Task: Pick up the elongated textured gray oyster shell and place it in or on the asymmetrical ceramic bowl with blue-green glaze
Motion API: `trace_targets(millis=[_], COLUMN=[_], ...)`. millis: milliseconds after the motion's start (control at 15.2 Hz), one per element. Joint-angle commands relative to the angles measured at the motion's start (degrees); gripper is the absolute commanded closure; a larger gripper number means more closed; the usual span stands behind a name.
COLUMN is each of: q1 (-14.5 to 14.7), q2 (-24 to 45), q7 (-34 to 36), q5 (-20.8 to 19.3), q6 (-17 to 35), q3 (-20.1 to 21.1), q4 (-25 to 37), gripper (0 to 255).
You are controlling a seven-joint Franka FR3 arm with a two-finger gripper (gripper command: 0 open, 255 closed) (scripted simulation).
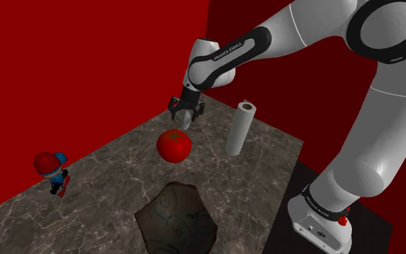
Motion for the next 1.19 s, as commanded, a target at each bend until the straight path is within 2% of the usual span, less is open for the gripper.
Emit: trace_targets(millis=[0, 330, 396, 990, 1122], q1=[0.05, 0.05, 0.05, 0.05, -0.04], q2=[0.24, 0.23, 0.23, 0.24, -0.77], q7=[0.03, 0.03, 0.03, 0.03, 0.13], q5=[-0.04, -0.04, -0.04, -0.04, 0.08], q6=[0.19, 0.18, 0.18, 0.19, -1.16], q3=[0.00, 0.00, 0.00, 0.00, 0.05], q4=[0.05, 0.05, 0.05, 0.05, 0.41], gripper=[0, 0, 255, 255, 255])
